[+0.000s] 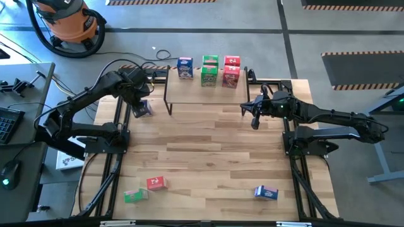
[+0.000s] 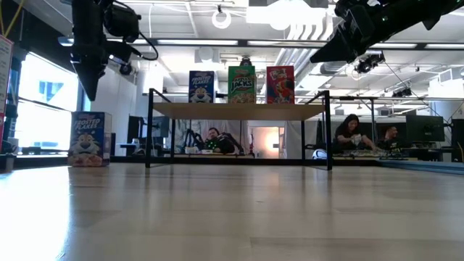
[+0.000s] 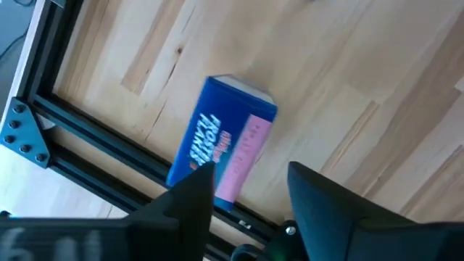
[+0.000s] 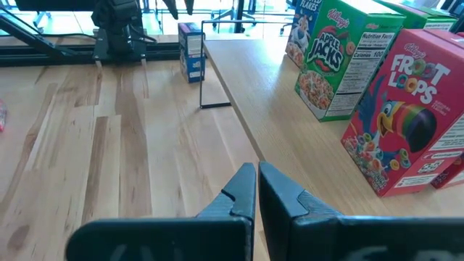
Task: Stack cereal on shelf
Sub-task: Put the top left blue cereal on the shelf aligned with the other blue cereal box
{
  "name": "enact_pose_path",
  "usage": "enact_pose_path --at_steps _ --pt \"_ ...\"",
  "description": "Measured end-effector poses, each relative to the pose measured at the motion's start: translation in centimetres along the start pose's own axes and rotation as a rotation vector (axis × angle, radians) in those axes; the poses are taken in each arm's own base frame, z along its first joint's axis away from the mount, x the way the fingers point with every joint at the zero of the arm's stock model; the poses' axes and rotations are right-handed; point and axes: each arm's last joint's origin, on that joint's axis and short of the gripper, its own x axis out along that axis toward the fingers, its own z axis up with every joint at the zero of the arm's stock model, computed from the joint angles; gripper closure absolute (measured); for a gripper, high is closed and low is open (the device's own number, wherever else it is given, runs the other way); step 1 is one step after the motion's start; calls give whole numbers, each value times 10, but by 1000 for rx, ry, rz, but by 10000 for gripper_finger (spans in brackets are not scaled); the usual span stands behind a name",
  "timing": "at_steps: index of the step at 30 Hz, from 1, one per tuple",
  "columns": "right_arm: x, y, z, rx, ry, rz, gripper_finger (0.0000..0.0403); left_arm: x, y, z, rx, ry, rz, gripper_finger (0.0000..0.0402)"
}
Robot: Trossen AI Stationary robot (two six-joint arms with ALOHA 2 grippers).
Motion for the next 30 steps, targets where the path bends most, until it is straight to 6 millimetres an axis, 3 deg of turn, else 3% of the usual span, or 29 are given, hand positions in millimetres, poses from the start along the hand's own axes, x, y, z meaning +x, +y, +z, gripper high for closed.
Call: enact_pose_path --at_steps 10,16,22,30 --pt "0 0 0 0 0 0 402 17 -1 7 35 133 -96 219" --pt "0 0 0 0 0 0 402 27 -5 15 120 171 -135 166" --pt "0 0 0 -5 0 0 402 27 -9 20 171 148 -64 113" --pt "0 0 0 -6 0 0 402 23 -10 18 237 169 69 107"
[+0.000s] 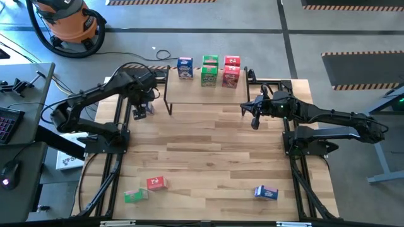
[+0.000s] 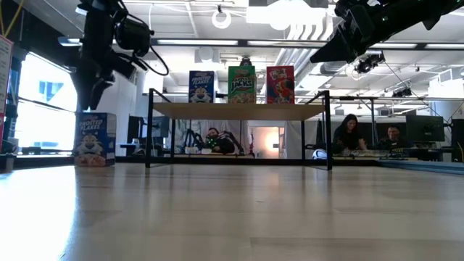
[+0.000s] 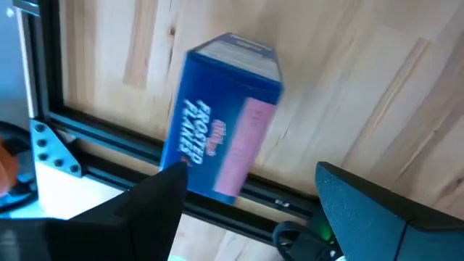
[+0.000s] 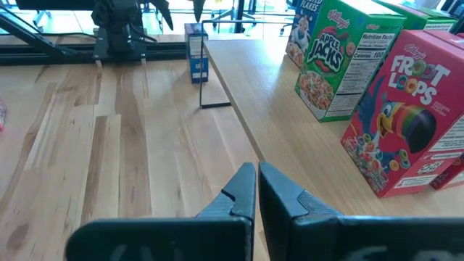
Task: Stack cereal on shelf
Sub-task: Put the top left blue cereal on the shelf aligned with the other blue cereal box
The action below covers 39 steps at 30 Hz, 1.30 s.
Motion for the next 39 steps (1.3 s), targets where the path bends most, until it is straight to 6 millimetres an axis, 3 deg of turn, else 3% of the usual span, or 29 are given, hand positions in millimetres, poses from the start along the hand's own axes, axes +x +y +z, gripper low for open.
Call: enact_pose_path --at_steps 12,32,39 --pt "0 0 0 -4 0 0 402 0 8 8 102 -95 35 107" --pt "0 0 -1 -22 7 1 402 19 22 17 127 -71 -22 108" --pt "0 0 -1 -23 8 1 402 19 22 17 113 -64 -27 139"
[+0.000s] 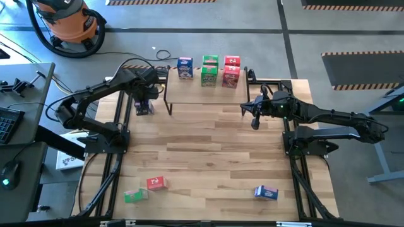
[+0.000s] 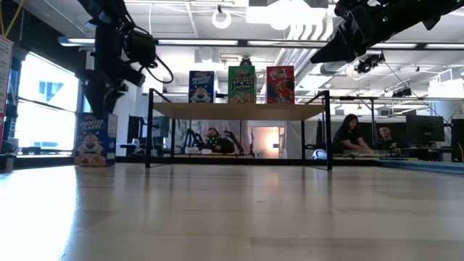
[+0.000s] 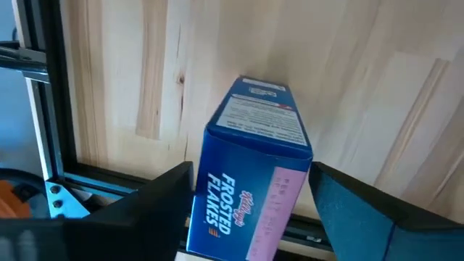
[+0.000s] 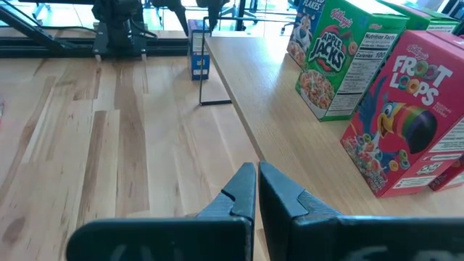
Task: Stack cereal on shelf
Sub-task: Put the top left blue cereal on the shelf aligned with the other blue cereal box
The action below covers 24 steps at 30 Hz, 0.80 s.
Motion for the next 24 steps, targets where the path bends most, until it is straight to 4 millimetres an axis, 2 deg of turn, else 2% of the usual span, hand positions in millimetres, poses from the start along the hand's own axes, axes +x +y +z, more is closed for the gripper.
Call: enact_pose_path --at_steps 9,15,19,24 --pt "0 0 0 -2 0 0 402 -4 -2 -3 17 0 8 219" --pt "0 0 0 -2 0 0 402 -19 -8 -18 12 -20 24 244" --pt "0 0 0 -2 -1 0 402 -42 -11 -26 -15 -57 68 246" --pt "0 0 0 14 0 0 402 -89 -9 -30 -55 -159 156 247"
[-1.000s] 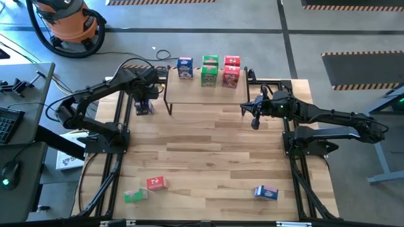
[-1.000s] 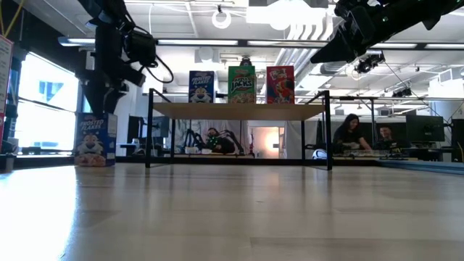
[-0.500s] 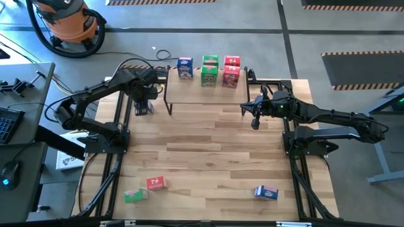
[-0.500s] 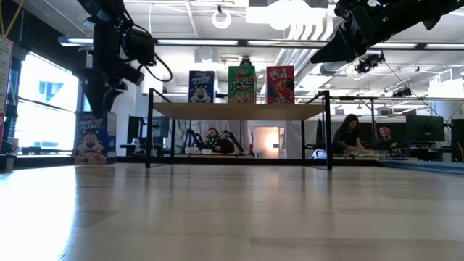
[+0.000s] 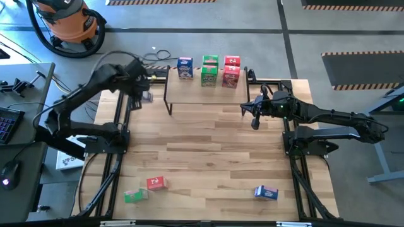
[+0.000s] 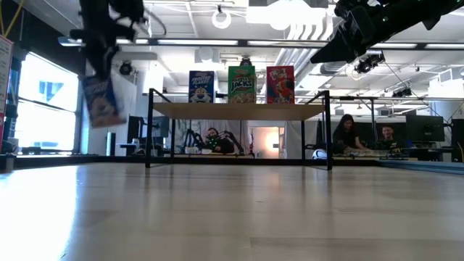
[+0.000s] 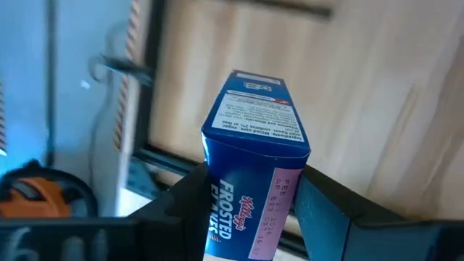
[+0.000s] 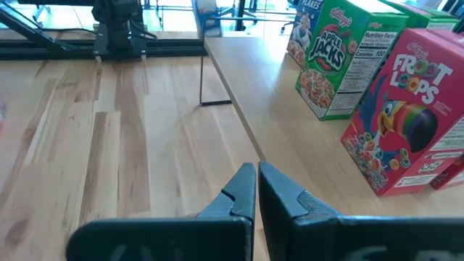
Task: Stack cereal on shelf
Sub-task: Put the top left blue cereal on the shelf aligned with the other blue cereal box
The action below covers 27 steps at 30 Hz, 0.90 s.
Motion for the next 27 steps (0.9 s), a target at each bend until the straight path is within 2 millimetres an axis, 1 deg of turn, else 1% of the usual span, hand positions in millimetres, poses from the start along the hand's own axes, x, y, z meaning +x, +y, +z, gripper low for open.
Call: enact_pose_path --at_steps 7,10,14,17,20,23,27 --pt "0 0 0 7 0 0 402 -75 11 11 -15 -211 148 248" --pt "0 0 0 7 0 0 402 -100 15 17 -26 -263 211 248" --pt "0 0 0 7 -1 4 402 -127 17 28 -31 -355 231 248" --pt "0 0 0 7 -1 8 402 -136 18 40 -11 -392 231 248" --pt "0 1 0 7 -2 17 402 -137 19 57 12 -403 222 248" --pt "0 1 0 7 -4 32 402 -131 20 78 39 -379 202 248" --pt "0 1 0 7 -5 42 402 -114 20 106 79 -333 170 248"
